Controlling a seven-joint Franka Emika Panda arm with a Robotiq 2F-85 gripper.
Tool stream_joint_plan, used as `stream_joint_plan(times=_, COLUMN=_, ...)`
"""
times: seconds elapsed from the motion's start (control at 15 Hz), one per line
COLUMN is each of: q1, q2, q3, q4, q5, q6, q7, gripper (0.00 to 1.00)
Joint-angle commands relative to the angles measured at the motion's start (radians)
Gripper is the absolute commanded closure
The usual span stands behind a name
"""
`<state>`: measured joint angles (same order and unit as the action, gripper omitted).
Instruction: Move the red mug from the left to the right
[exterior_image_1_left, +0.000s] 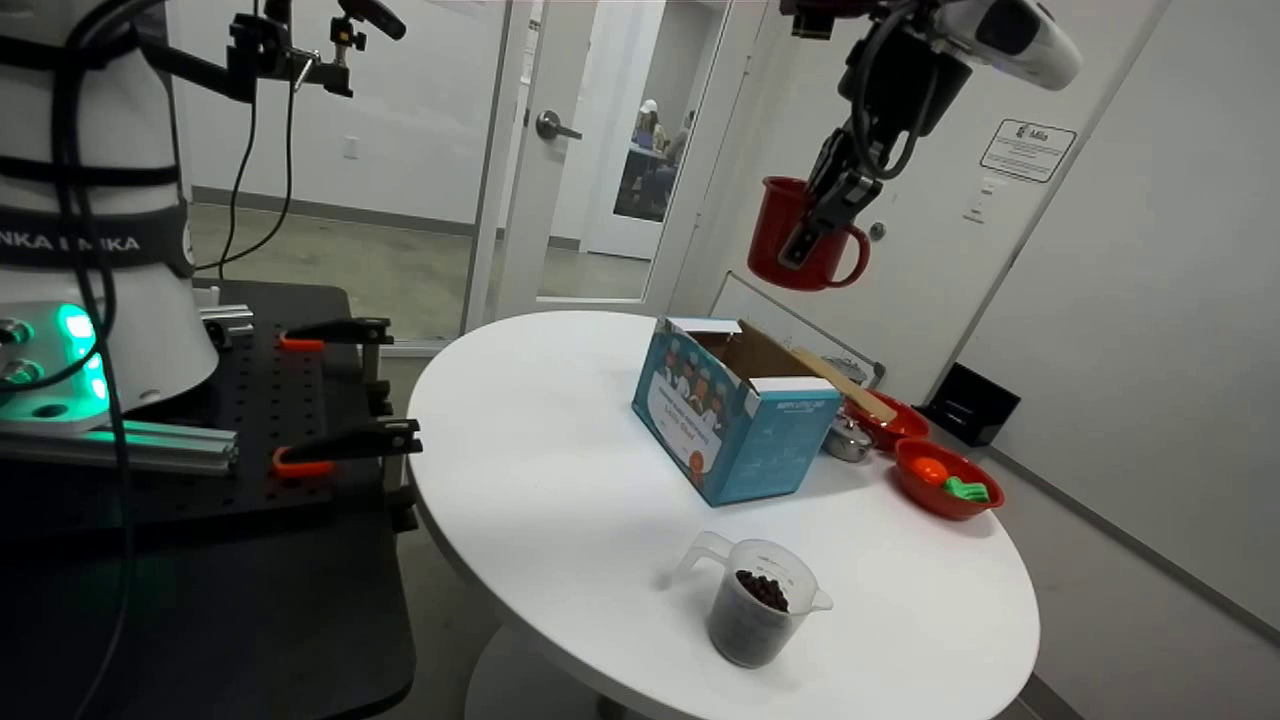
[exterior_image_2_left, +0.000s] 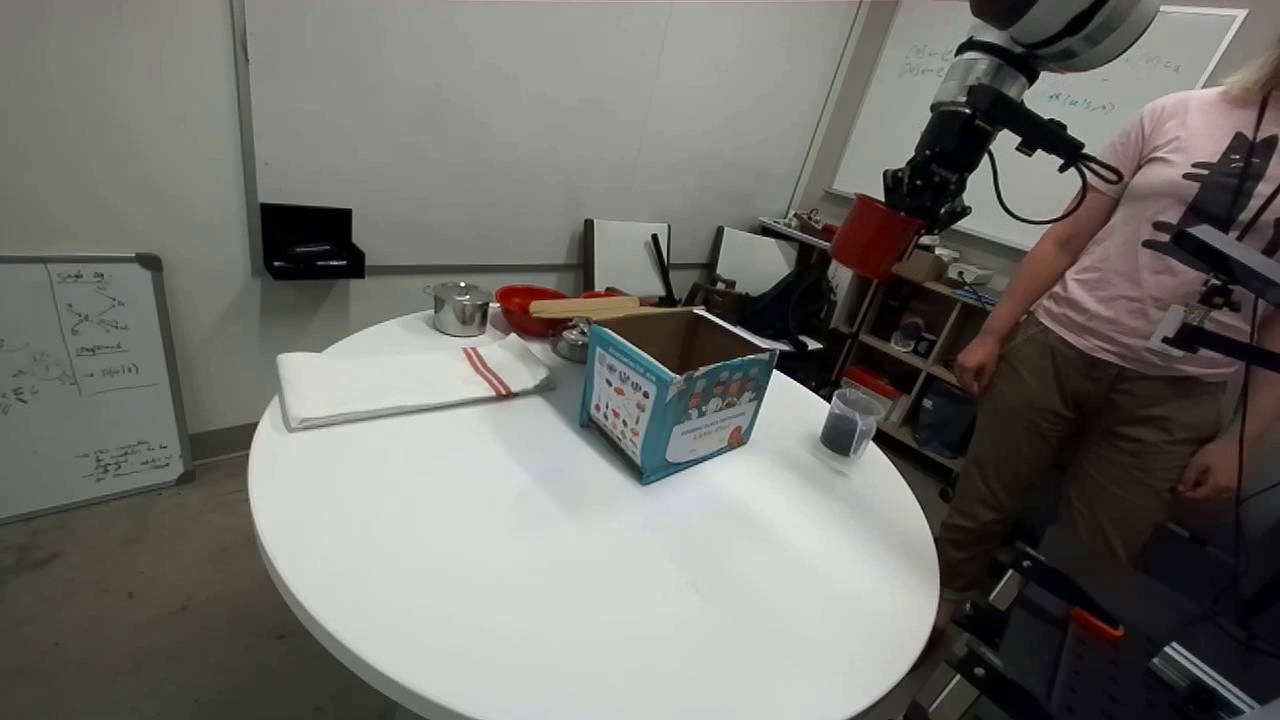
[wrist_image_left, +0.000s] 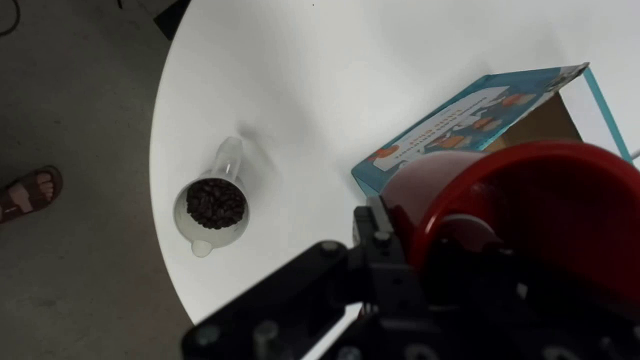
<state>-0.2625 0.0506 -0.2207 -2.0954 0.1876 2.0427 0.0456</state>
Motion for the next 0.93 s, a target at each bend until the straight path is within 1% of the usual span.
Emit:
stream_joint_plan(times=0.0, q1=0.015, q2=0.005, q3=0.000, q4=0.009, q5=0.000, q6=-0.003, q7=0.008, gripper=0.93)
stream_joint_plan(times=0.13, q1=0.027, q2=0.014, q3=0.009, q4=0.014, q5=0.000, q6=-0.003, q7=0.016, gripper=0.93)
stream_joint_plan(times=0.2, q1=0.028, q2=0.016, q3=0.009, q4=0.015, q5=-0.001, q6=-0.003, q7=0.016, gripper=0.98)
stream_joint_plan(times=0.33, q1=0.036, q2=0.042, q3=0.016, q4=0.003, q5=0.000, q6=0.015, q7=0.039, gripper=0.98)
stream_joint_plan(times=0.4, q1=0.033, q2=0.079, q3=0.015, q4=0.028, q5=0.027, q6=-0.007, q7=0.046, gripper=0.98)
stream_joint_plan(times=0.53, q1=0.031, q2=0.148, q3=0.016, q4=0.068, q5=0.064, q6=-0.010, q7=0.087, gripper=0.98)
stream_joint_plan(times=0.87, q1=0.024, q2=0.305, q3=0.019, q4=0.161, q5=0.151, q6=0.024, q7=0.214, gripper=0.98)
